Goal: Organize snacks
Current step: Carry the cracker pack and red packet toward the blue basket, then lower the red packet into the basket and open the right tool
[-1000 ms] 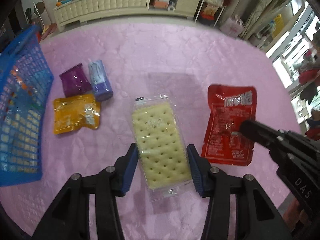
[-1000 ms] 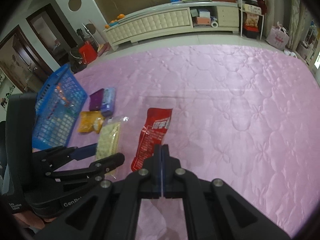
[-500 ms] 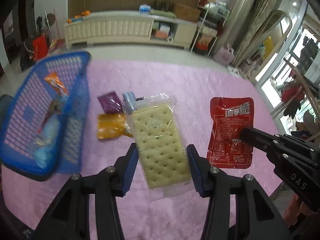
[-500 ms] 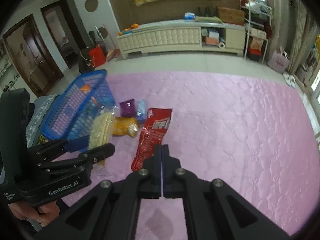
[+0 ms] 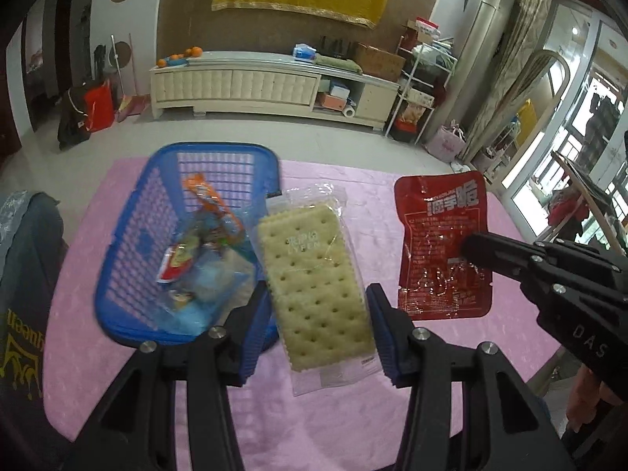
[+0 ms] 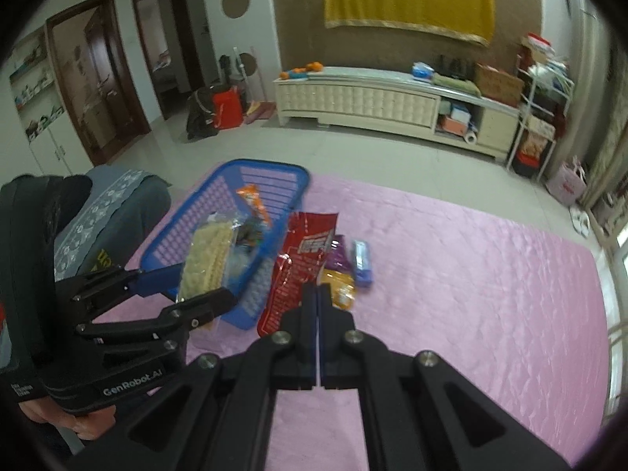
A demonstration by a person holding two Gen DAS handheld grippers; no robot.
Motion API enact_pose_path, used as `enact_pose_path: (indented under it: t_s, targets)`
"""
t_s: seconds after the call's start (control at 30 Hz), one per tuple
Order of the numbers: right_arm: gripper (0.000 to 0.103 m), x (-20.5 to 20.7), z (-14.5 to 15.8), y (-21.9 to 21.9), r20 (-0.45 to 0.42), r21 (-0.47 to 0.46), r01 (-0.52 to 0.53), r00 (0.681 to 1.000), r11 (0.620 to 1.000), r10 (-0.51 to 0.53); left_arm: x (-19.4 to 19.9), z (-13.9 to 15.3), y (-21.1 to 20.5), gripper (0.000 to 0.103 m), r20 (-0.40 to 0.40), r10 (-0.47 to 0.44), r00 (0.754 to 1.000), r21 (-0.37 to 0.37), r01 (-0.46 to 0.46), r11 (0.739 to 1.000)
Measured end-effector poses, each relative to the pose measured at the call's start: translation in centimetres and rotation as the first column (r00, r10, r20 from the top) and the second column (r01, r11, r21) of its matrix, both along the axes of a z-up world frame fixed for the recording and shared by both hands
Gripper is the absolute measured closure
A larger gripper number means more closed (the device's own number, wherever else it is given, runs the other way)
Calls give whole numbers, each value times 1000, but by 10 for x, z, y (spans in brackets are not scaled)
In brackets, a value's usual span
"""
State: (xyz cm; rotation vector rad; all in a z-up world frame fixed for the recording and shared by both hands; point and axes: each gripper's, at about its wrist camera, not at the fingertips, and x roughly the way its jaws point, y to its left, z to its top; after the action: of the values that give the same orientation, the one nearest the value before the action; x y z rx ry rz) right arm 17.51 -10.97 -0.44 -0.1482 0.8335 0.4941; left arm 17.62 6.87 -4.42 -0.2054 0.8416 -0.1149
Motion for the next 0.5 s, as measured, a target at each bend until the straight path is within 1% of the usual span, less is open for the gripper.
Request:
enact_pose_path:
  t_s: [0.07, 0.17, 0.3, 0.5]
  targets:
    - [101, 1, 0, 17, -2, -9, -15, 1000, 1000, 15, -4, 3, 15, 57, 9, 13, 1000, 10, -14, 1000]
    - [101, 3, -1, 38, -10, -13, -34, 999, 999, 34, -6, 3, 37, 57, 6, 35, 999, 3, -35, 999]
    - [100, 8, -5, 70, -17, -33, -52, 999, 998, 52, -9, 5, 68, 57, 8, 58, 998, 10, -58, 998]
    - [100, 20, -14, 104, -34, -77, -57, 998, 995, 54, -4, 4, 95, 57, -2, 59, 998, 19, -59, 998]
